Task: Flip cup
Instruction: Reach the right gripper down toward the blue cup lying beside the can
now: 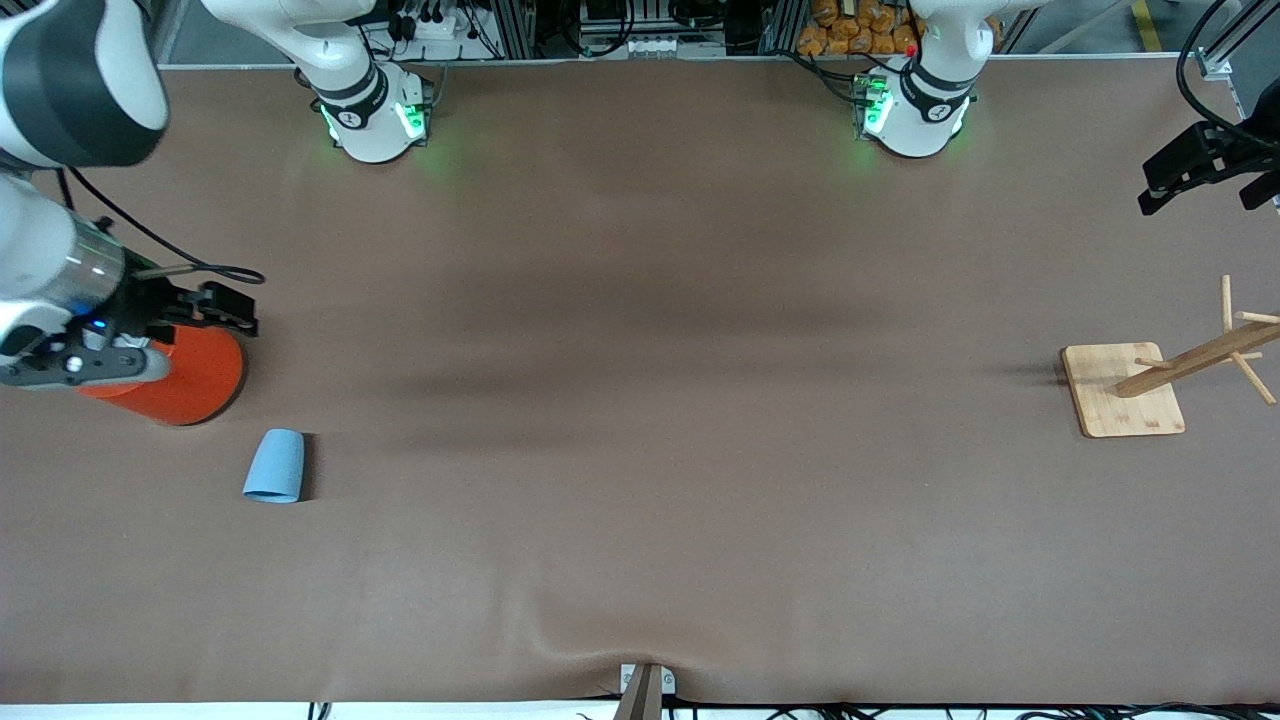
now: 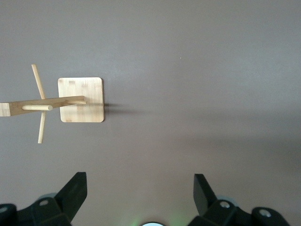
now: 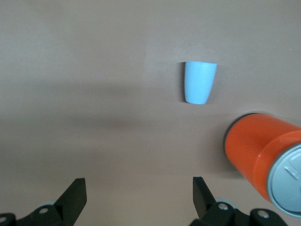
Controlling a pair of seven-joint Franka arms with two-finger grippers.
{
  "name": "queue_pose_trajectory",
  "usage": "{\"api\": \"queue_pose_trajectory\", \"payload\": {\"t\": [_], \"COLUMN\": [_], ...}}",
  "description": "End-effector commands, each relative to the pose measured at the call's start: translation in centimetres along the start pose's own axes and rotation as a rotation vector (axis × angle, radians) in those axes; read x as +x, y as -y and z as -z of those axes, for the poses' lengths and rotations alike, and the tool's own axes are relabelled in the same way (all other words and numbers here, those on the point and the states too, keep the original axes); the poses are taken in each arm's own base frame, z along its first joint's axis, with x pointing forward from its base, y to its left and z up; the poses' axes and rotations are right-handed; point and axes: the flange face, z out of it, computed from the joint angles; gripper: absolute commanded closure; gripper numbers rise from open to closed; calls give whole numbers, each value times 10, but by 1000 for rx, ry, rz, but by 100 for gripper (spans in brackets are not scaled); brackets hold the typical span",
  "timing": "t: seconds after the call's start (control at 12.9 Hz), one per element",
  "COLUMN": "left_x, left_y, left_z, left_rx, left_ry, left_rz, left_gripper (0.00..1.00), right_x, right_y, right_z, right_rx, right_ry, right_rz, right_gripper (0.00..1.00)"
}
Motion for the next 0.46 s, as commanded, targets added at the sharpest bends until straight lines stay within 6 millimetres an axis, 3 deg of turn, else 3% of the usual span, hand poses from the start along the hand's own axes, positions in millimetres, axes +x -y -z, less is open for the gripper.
{"api": "queue_pose_trajectory", "payload": {"t": [0.0,0.23,0.39], "left_x": [1,3,3], "left_y": [-1,-2,-2], "left_z": [1,0,0], "left_rx": [18,15,12], "left_ry": [12,12,12], "left_rz": [-17,-23,-27], "left_gripper": [0,0,0], "right_x": [15,43,54], "right_y": [14,28,19], "right_z": [-18,-47,-71], "right_rx": [-17,-18,-17], "right_ry": [18,-35,-14], "right_rz": [30,54,41], "right_gripper": [0,0,0]}}
